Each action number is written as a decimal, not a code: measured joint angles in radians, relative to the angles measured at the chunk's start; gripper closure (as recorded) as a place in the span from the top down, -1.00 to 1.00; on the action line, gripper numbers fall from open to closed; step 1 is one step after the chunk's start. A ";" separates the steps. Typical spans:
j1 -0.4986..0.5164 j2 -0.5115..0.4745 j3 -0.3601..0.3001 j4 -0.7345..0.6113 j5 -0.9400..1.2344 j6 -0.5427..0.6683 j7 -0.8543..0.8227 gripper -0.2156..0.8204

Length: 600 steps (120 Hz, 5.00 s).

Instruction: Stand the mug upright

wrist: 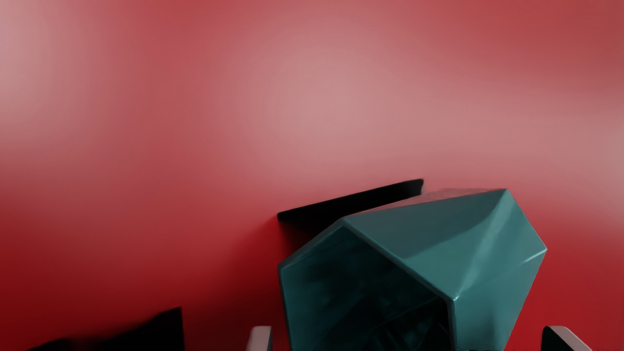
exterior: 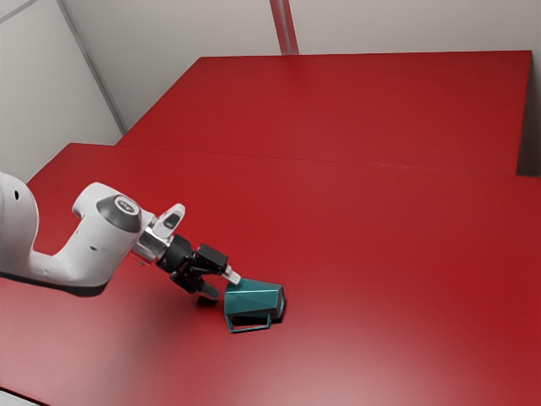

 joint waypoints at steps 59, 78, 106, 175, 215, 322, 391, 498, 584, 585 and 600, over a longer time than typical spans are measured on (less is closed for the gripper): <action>-0.051 0.041 -0.003 0.006 -0.125 -0.044 0.083 0.58; -0.075 0.051 -0.004 0.007 -0.163 -0.046 0.105 0.58; -0.107 0.063 -0.002 0.005 -0.231 -0.052 0.146 0.58; -0.069 0.054 -0.001 -0.004 -0.266 -0.067 0.216 0.07; -0.032 0.047 -0.006 -0.004 -0.266 -0.074 0.234 -0.49; -0.069 -0.079 -0.003 0.316 0.320 -0.082 0.112 -0.93; -0.045 0.055 0.008 0.352 1.021 -0.004 -0.125 -0.93; -0.047 0.051 0.005 0.266 1.068 0.149 -0.269 -0.93; -0.032 0.052 -0.044 0.233 1.071 0.151 -0.352 -0.93; -0.032 0.052 -0.044 0.233 1.071 0.151 -0.353 -0.93; -0.041 0.052 -0.045 0.233 1.071 0.150 -0.361 -0.93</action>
